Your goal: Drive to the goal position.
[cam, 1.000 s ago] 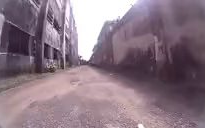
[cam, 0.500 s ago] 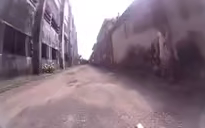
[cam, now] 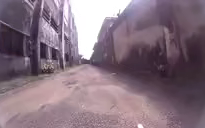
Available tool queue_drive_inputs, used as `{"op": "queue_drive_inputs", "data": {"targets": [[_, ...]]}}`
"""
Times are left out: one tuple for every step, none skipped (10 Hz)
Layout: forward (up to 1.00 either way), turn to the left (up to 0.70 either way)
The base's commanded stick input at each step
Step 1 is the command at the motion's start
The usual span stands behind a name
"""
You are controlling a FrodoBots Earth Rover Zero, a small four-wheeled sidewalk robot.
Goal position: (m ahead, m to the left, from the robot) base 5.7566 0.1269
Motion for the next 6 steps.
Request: {"op": "queue_drive_inputs", "data": {"targets": [[0.50,0.00],[0.50,0.00],[0.50,0.00],[0.50,0.00],[0.50,0.00],[0.50,0.00]]}}
